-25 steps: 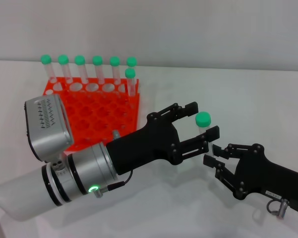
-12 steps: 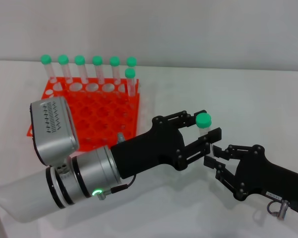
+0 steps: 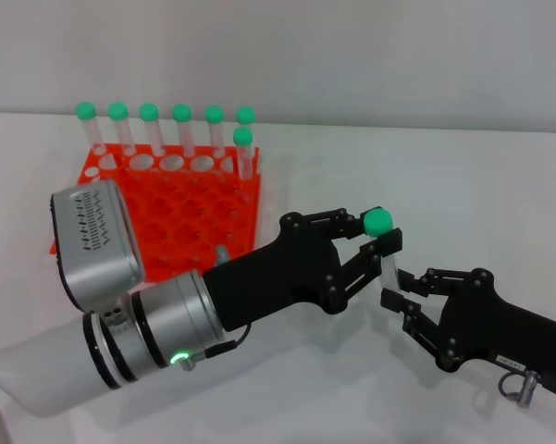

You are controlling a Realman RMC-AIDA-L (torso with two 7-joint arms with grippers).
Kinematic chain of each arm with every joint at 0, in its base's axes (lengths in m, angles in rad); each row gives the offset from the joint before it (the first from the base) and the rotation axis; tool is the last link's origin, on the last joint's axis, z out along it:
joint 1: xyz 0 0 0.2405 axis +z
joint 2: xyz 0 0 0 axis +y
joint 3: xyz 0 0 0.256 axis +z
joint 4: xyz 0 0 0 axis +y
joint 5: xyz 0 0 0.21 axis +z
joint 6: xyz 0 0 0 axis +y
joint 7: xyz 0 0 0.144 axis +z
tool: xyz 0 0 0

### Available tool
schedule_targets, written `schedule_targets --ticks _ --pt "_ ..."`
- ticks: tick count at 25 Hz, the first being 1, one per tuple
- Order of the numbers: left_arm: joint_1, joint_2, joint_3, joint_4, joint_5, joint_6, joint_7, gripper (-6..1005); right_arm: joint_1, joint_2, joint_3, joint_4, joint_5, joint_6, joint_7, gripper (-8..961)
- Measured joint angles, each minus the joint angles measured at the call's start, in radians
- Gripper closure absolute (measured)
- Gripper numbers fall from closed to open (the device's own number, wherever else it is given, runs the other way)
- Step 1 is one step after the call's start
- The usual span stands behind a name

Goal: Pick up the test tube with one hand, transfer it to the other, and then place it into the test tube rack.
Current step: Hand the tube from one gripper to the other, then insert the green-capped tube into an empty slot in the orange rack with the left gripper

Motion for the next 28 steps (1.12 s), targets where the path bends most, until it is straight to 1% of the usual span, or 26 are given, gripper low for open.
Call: schedule_targets --ticks 14,18,19,20,22,23,25,27,28 --pt "0.000 0.001 -0.004 -0.001 -0.047 0.011 0.013 746 0.002 -0.008 0.007 0.005 -0.007 -0.012 0.011 714" --pt "0.005 0.000 -0.004 -0.001 -0.058 0.011 0.027 746 -0.004 -0.013 0.019 0.012 -0.005 -0.017 0.011 538" --pt "0.011 0.000 -0.005 -0.002 -0.069 0.011 0.031 746 -0.008 -0.015 0.028 0.013 -0.004 -0.018 0.011 494" --pt "0.030 0.001 -0.005 -0.007 -0.106 0.011 0.049 746 -0.018 -0.017 0.050 0.014 -0.004 -0.018 0.011 446" --pt "0.045 0.002 -0.007 -0.008 -0.130 0.010 0.063 746 -0.042 -0.021 0.105 0.017 -0.006 -0.018 0.007 351" --pt "0.059 0.003 -0.014 -0.009 -0.153 0.009 0.078 746 -0.062 -0.021 0.157 0.020 -0.007 -0.019 0.000 303" --pt "0.090 0.004 -0.041 -0.009 -0.182 0.010 0.107 745 -0.089 -0.021 0.246 0.030 -0.007 -0.023 -0.021 198" --pt "0.124 0.003 -0.087 -0.009 -0.196 0.010 0.132 745 -0.104 -0.021 0.310 0.041 -0.005 -0.024 -0.041 85" --pt "0.140 0.002 -0.108 -0.008 -0.201 0.008 0.142 745 -0.115 -0.021 0.351 0.047 -0.004 -0.025 -0.052 85"
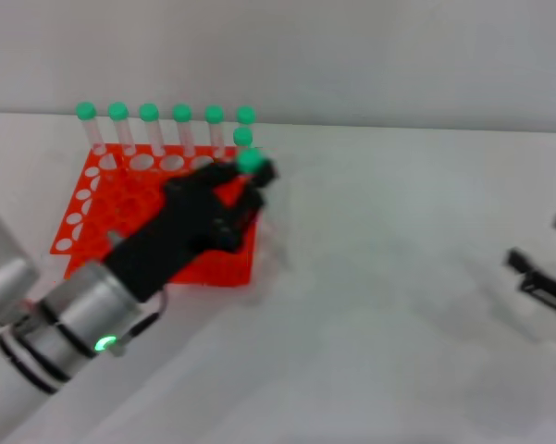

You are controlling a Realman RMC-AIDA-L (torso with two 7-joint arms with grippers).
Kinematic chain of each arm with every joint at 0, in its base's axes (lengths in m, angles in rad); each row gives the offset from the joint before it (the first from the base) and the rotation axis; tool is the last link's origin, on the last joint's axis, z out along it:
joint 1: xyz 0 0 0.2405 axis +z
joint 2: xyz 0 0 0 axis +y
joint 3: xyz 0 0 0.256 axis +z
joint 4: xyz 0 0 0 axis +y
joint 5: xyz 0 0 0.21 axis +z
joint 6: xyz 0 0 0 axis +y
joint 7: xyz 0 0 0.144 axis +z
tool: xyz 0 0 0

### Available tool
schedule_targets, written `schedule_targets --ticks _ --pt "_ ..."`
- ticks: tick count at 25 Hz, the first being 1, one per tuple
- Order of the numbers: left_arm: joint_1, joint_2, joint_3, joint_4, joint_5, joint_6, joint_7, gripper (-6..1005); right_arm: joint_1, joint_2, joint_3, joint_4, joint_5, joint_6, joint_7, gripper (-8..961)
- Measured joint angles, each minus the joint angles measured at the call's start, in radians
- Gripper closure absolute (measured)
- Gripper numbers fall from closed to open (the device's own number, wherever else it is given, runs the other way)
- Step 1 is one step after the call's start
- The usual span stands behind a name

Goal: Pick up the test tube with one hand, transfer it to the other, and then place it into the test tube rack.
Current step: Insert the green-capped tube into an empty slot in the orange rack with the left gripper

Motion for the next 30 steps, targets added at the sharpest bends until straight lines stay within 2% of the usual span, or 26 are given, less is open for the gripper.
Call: schedule_targets --ticks 5,11,14,18,26,30 --pt "0.064 -0.003 -0.086 0.015 -0.095 -0.008 0.020 745 -0.033 0.000 0.184 0.037 0.004 0.008 -0.064 87" --pt "0.078 -0.003 -0.094 0.032 -0.282 0.008 0.074 745 -0.022 0.002 0.372 0.126 0.005 0.029 -0.109 89" --pt "0.048 0.000 -0.095 0.045 -0.327 0.037 0.081 745 -0.019 0.002 0.387 0.132 0.006 0.031 -0.110 90" --pt "-0.024 0.002 -0.095 0.063 -0.330 0.109 0.097 744 -0.010 0.004 0.382 0.134 0.005 0.033 -0.110 90" --pt "-0.124 0.002 -0.096 0.082 -0.331 0.239 0.148 744 0.025 0.006 0.379 0.160 -0.002 0.040 -0.105 89" --pt "-0.148 -0.001 -0.096 0.085 -0.332 0.271 0.174 744 0.024 0.007 0.379 0.161 -0.003 0.044 -0.104 89"
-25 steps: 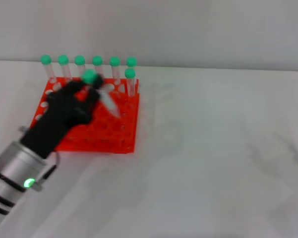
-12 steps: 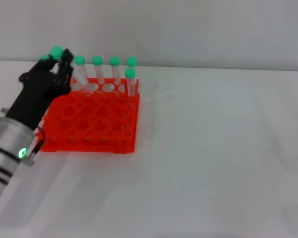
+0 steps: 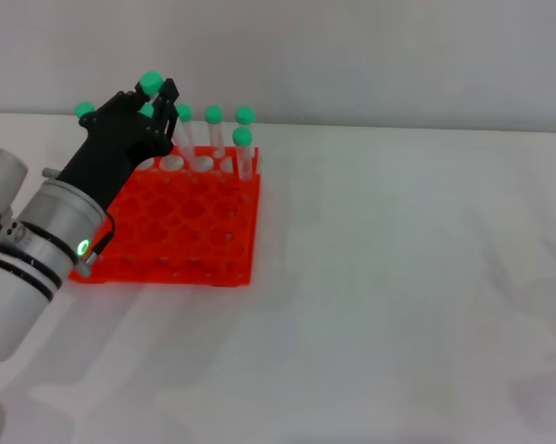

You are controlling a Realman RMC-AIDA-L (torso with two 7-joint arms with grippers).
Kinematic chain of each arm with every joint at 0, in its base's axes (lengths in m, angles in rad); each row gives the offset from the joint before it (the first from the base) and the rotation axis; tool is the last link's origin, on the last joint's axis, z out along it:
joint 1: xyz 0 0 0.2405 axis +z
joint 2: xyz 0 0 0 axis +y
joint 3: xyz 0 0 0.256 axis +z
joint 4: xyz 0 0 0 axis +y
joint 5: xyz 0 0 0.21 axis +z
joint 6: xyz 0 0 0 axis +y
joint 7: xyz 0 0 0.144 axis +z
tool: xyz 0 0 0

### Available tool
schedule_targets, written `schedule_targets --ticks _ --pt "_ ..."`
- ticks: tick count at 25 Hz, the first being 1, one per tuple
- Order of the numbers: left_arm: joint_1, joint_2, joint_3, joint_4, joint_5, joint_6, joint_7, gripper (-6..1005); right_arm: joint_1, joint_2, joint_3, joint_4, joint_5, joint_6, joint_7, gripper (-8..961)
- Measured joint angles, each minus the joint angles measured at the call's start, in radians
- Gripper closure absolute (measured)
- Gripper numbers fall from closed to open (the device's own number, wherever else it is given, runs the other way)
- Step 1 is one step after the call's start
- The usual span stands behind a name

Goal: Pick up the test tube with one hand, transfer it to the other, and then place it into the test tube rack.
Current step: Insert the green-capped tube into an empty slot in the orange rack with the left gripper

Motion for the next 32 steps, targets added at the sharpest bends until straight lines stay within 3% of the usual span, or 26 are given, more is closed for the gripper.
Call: schedule_targets --ticks 19,32 --pt "-0.102 0.002 0.008 0.042 -0.018 0.133 0.068 743 0.009 0.000 0.001 -0.011 -0.001 0.023 -0.003 90" --pt "-0.102 -0.002 0.015 0.047 0.013 0.162 0.068 742 0.009 0.000 0.002 -0.011 0.004 0.044 -0.004 90"
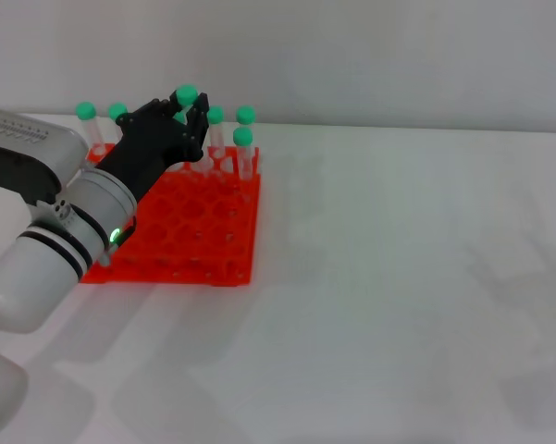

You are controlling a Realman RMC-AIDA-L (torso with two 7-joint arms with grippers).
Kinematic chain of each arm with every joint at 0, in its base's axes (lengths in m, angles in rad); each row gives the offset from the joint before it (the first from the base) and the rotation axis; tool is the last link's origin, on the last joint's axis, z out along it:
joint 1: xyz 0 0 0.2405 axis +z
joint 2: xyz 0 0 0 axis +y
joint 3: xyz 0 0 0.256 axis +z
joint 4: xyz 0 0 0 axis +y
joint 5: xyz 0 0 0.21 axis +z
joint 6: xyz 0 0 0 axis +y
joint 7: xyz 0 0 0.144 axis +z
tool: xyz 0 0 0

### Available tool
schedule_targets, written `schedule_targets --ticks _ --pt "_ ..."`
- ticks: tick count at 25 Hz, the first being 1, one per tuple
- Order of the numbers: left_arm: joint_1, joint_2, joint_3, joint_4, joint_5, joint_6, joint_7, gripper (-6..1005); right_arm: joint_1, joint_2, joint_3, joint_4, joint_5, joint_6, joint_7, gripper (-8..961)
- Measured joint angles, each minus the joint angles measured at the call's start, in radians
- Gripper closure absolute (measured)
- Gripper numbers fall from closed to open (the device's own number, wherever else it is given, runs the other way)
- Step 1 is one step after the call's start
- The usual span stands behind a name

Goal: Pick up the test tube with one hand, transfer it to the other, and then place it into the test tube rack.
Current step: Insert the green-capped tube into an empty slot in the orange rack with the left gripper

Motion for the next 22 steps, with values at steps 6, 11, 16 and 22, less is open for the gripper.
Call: schedule_targets --ticks 6,11,16,22 --pt "-0.005 0.000 0.000 0.008 0.000 0.006 0.000 742 0.000 0.000 0.003 -0.001 0.000 0.006 -0.001 89" --pt "-0.013 0.000 0.002 0.011 0.001 0.008 0.000 741 0.000 0.000 0.000 -0.001 0.000 0.007 -0.001 89" --pt "-0.017 0.000 0.002 0.011 0.001 0.008 0.000 741 0.000 0.000 0.000 -0.001 0.000 0.007 -0.002 89" --pt "-0.019 0.000 0.000 0.009 -0.001 0.008 0.000 741 0.000 0.000 0.000 -0.001 0.000 0.007 -0.002 89"
